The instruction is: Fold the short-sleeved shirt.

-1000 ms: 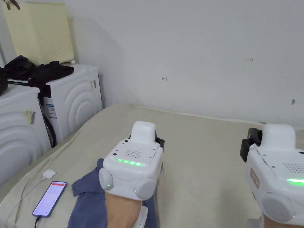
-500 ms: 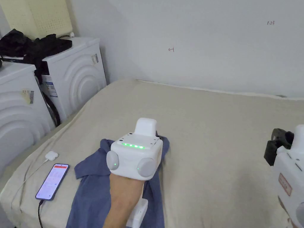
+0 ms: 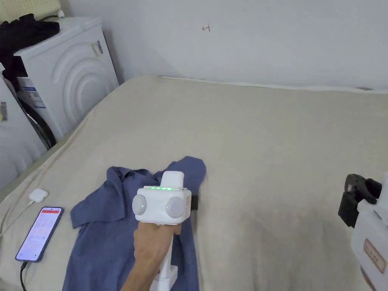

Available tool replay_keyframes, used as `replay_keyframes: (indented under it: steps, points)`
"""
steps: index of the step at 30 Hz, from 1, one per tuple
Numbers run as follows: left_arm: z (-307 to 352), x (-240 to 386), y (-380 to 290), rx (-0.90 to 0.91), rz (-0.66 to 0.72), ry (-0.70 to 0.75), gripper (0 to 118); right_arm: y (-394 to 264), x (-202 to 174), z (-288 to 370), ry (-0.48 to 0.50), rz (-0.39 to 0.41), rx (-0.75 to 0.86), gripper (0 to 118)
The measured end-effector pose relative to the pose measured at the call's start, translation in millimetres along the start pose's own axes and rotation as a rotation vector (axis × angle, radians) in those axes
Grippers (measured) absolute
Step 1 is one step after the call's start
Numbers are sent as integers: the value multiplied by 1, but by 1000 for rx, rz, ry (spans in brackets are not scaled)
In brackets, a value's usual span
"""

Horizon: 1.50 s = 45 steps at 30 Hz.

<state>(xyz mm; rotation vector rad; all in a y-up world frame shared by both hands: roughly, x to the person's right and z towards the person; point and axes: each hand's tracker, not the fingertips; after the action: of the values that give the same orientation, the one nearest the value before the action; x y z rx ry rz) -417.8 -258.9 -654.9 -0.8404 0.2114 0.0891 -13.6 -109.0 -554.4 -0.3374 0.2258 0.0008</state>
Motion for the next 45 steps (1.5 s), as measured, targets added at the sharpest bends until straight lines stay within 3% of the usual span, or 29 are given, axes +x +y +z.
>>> replay_keyframes:
  steps: [1, 3, 4, 7, 13, 14, 15, 17, 19, 21, 22, 23, 26, 35, 45]
  points:
    - [-7, 1, -3, -22, 12, -20, 118, -1, 0, -3, -1, 1, -4, 0]
    - [-18, 2, -6, -59, 35, 37, 118, -5, 0, -10, 5, 2, -16, 0]
    - [-27, 5, -4, -55, 21, 6, 116, -6, 0, -13, 6, 1, -20, 0]
    - [-36, 5, -4, -104, -45, 111, 117, -10, -2, -16, 16, 7, -33, 0]
    - [-52, -8, -24, -125, -4, 104, 113, -17, -4, -16, 22, 23, -53, 0]
    - [-53, -13, -28, -137, 13, 105, 101, -18, -5, -15, 22, 28, -54, 0]
    - [-52, -18, -32, -142, 40, 98, 81, -18, -6, -14, 21, 32, -56, 0]
    - [-48, -30, -39, -95, 92, 38, 73, -19, -7, -13, 22, 37, -58, 0]
    - [-44, -30, -34, -117, 40, 53, 59, -20, -8, -13, 24, 33, -60, 0]
    - [-43, -26, -34, -147, 52, -36, 9, -20, -9, -12, 27, 34, -63, 0]
    - [-38, -23, -32, -107, 30, 23, 5, -21, -10, -11, 26, 38, -61, 0]
    - [-31, -20, -26, -31, -23, 109, 5, -21, -11, -10, 24, 42, -59, 0]
    - [-17, -25, -27, 18, 55, 28, 5, -21, -11, -6, 16, 45, -52, 0]
    - [77, -22, 9, 287, 53, -12, 5, -5, -12, 11, 9, 26, 4, 0]
    - [175, 58, 59, 542, -149, -163, 5, 12, -4, 42, -13, 0, 93, 0]
